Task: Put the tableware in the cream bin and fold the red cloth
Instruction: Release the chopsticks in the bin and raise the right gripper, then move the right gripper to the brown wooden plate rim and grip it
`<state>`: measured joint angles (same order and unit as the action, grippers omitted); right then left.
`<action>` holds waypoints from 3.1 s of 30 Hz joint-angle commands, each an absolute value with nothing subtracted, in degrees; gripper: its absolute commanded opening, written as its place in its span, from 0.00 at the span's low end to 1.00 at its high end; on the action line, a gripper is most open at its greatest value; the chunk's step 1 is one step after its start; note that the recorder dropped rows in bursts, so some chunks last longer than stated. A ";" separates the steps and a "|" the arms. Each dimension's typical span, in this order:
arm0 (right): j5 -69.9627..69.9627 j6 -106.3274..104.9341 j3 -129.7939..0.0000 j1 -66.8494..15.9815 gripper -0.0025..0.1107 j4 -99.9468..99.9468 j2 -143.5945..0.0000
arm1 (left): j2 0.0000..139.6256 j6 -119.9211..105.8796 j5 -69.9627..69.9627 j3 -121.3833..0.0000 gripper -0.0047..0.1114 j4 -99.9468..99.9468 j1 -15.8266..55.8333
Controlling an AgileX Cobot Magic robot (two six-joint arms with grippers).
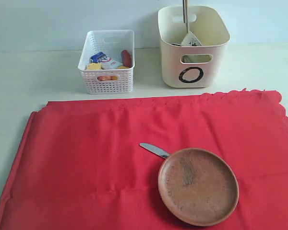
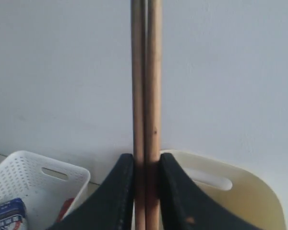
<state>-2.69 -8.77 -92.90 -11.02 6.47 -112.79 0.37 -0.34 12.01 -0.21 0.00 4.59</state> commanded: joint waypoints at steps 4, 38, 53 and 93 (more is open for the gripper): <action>2.00 -8.56 -93.06 -10.07 0.05 6.94 -117.98 | 0.00 -0.31 11.88 0.00 0.04 0.00 4.59; -7.91 -8.93 -93.06 -10.07 0.53 8.14 -115.88 | 0.00 -0.31 11.88 0.00 0.04 0.00 4.59; -37.52 -10.27 -93.06 -10.07 0.53 -0.60 -104.17 | 0.00 -0.31 11.88 0.00 0.04 0.00 4.59; -63.69 -31.48 -70.09 -10.07 0.52 12.45 -111.24 | 0.00 0.00 11.88 0.00 0.04 0.00 4.80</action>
